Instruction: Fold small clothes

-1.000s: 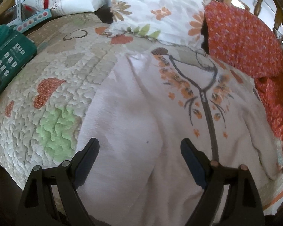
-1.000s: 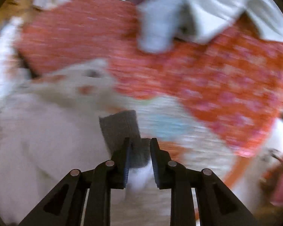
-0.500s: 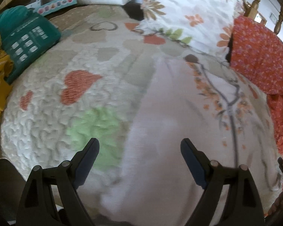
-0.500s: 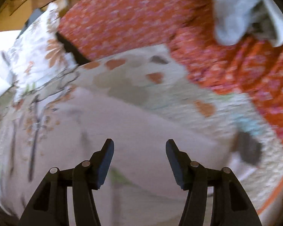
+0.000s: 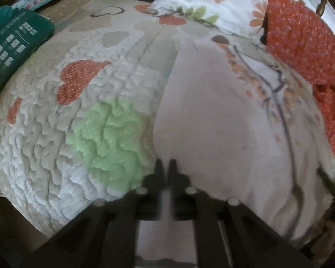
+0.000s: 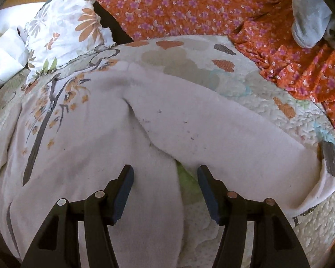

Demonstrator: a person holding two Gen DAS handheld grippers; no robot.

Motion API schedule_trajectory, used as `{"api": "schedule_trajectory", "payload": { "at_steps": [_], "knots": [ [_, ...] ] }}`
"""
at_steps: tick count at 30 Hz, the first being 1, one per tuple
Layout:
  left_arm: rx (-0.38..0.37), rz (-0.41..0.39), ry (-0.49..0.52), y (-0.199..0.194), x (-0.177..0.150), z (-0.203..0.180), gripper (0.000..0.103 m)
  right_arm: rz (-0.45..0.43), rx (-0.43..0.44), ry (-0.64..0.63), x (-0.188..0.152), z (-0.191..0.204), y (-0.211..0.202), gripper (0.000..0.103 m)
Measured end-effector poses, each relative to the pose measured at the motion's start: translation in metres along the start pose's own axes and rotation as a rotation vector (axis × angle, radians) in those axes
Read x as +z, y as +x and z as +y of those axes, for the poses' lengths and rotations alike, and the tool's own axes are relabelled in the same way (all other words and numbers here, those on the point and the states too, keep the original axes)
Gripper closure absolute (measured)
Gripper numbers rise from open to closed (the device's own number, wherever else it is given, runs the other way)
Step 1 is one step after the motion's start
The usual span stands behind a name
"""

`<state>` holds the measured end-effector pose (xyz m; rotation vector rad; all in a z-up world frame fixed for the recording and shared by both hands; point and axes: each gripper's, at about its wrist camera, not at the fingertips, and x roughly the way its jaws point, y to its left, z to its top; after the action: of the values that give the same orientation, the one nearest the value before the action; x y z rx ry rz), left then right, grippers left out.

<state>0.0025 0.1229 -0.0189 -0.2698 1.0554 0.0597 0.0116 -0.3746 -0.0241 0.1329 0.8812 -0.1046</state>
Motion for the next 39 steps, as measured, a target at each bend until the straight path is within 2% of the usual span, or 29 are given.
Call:
{"api": "schedule_trajectory", "payload": {
  "at_steps": [1, 3, 5, 7, 8, 9, 10, 11, 12, 14, 15, 16, 18, 19, 23, 24, 26, 27, 30, 31, 32, 33, 34, 35, 36, 39],
  "knots": [
    [0.03, -0.019, -0.014, -0.004, 0.004, 0.004, 0.099, -0.002, -0.004, 0.0, -0.001, -0.001, 0.0, 0.039],
    [0.169, -0.089, -0.034, -0.014, 0.015, 0.015, 0.099, -0.006, -0.012, 0.0, -0.001, -0.003, -0.001, 0.039],
    [0.341, -0.162, -0.076, -0.024, 0.028, 0.033, 0.099, -0.013, -0.017, 0.004, 0.0, -0.006, -0.001, 0.039],
    [0.565, -0.237, -0.134, -0.033, 0.037, 0.054, 0.098, -0.015, -0.023, 0.009, -0.001, -0.007, 0.0, 0.039],
    [0.624, -0.26, -0.159, -0.037, 0.037, 0.062, 0.093, -0.016, -0.024, 0.012, -0.001, -0.007, 0.0, 0.039],
    [0.663, -0.268, -0.188, -0.039, 0.037, 0.072, 0.093, -0.016, -0.023, 0.017, -0.001, -0.008, 0.0, 0.039],
    [0.664, -0.258, -0.206, -0.038, 0.036, 0.075, 0.088, -0.017, -0.02, 0.021, -0.001, -0.008, -0.002, 0.039],
    [0.627, -0.244, -0.222, -0.037, 0.033, 0.077, 0.084, -0.018, -0.015, 0.025, -0.001, -0.009, -0.004, 0.039],
    [0.548, -0.228, -0.233, -0.038, 0.028, 0.076, 0.081, -0.019, -0.003, 0.03, -0.002, -0.01, -0.008, 0.039],
    [0.363, -0.189, -0.229, -0.039, 0.014, 0.07, 0.06, -0.022, 0.014, 0.037, -0.004, -0.012, -0.016, 0.039],
    [0.259, -0.171, -0.222, -0.04, 0.003, 0.062, 0.056, -0.022, 0.022, 0.044, -0.006, -0.015, -0.022, 0.039],
    [0.187, -0.153, -0.217, -0.04, -0.007, 0.056, 0.053, -0.02, 0.034, 0.059, -0.009, -0.019, -0.027, 0.039],
    [0.059, -0.086, -0.182, -0.032, -0.025, 0.037, 0.053, -0.001, 0.077, 0.108, -0.02, -0.03, -0.037, 0.039],
    [0.022, -0.07, -0.16, -0.029, -0.034, 0.029, 0.053, 0.012, 0.098, 0.13, -0.026, -0.034, -0.04, 0.039],
    [-0.054, -0.004, -0.073, -0.016, -0.07, 0.001, 0.051, 0.081, 0.193, 0.18, -0.056, -0.041, -0.045, 0.039],
    [-0.067, 0.005, -0.051, -0.013, -0.077, -0.006, 0.047, 0.089, 0.195, 0.174, -0.062, -0.038, -0.045, 0.038],
    [-0.074, -0.005, 0.0, -0.012, -0.09, -0.019, 0.032, 0.077, 0.171, 0.147, -0.073, -0.03, -0.05, 0.037],
    [-0.086, 0.003, 0.027, -0.011, -0.099, -0.028, 0.031, 0.076, 0.165, 0.13, -0.079, -0.023, -0.053, 0.037],
    [-0.024, -0.02, 0.088, -0.01, -0.115, -0.046, 0.03, 0.062, 0.147, 0.101, -0.09, -0.009, -0.061, 0.037],
    [-0.035, -0.011, 0.099, -0.009, -0.117, -0.051, 0.043, 0.059, 0.156, 0.096, -0.094, -0.005, -0.064, 0.038],
    [-0.069, 0.007, 0.104, -0.009, -0.12, -0.056, 0.064, 0.058, 0.161, 0.09, -0.096, -0.001, -0.066, 0.044],
    [-0.048, 0.0, 0.115, -0.01, -0.115, -0.056, 0.067, 0.062, 0.172, 0.073, -0.099, 0.005, -0.068, 0.067],
    [-0.014, -0.012, 0.14, -0.013, -0.113, -0.059, 0.093, 0.08, 0.202, 0.047, -0.1, 0.011, -0.068, 0.079],
    [0.003, -0.015, 0.155, -0.015, -0.11, -0.06, 0.097, 0.086, 0.211, 0.032, -0.101, 0.015, -0.069, 0.09],
    [-0.01, -0.005, 0.132, -0.019, -0.107, -0.054, 0.097, 0.086, 0.22, 0.031, -0.1, 0.016, -0.07, 0.095],
    [-0.023, -0.019, 0.015, -0.039, -0.097, -0.024, 0.097, 0.106, 0.281, 0.117, -0.099, -0.001, -0.079, 0.096]
  ]
}}
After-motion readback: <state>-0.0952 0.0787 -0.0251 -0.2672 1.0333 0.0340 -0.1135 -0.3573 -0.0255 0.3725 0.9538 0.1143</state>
